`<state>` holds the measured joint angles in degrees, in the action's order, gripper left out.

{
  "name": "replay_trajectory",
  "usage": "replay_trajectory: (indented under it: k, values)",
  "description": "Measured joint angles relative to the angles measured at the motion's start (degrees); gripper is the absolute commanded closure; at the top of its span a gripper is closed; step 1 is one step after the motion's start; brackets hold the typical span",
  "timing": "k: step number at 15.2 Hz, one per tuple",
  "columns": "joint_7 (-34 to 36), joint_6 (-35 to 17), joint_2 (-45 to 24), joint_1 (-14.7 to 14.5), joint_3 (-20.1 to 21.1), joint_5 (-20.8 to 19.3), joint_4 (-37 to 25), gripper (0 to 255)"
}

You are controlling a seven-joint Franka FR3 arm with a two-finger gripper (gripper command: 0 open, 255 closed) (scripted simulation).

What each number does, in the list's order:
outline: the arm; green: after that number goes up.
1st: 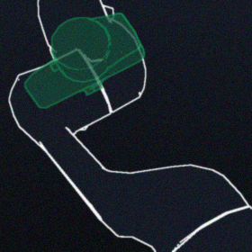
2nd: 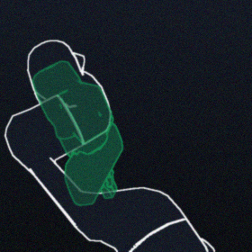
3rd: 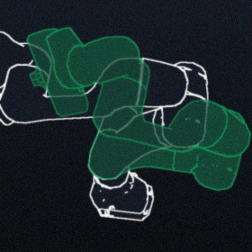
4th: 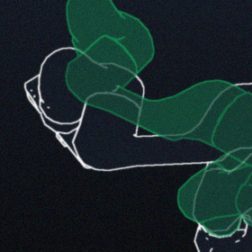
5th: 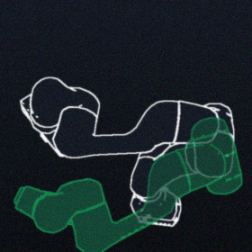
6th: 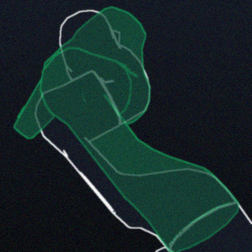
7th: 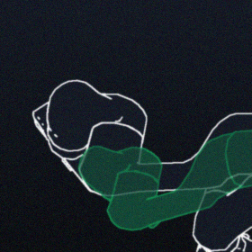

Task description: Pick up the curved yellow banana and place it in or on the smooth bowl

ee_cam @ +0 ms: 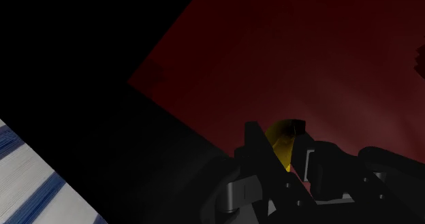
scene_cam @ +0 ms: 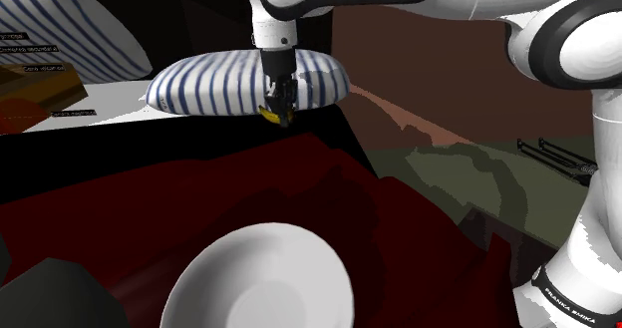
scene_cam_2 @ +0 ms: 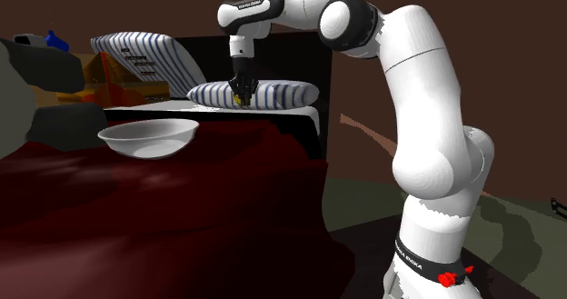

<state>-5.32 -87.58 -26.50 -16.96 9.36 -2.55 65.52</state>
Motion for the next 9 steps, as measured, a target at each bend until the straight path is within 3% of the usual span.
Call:
replay_trajectory:
  k: [9]
  values:
    - [0.17, 9.07, -3.67, -0.95, -0.03, -0.52, -12.75, 255]
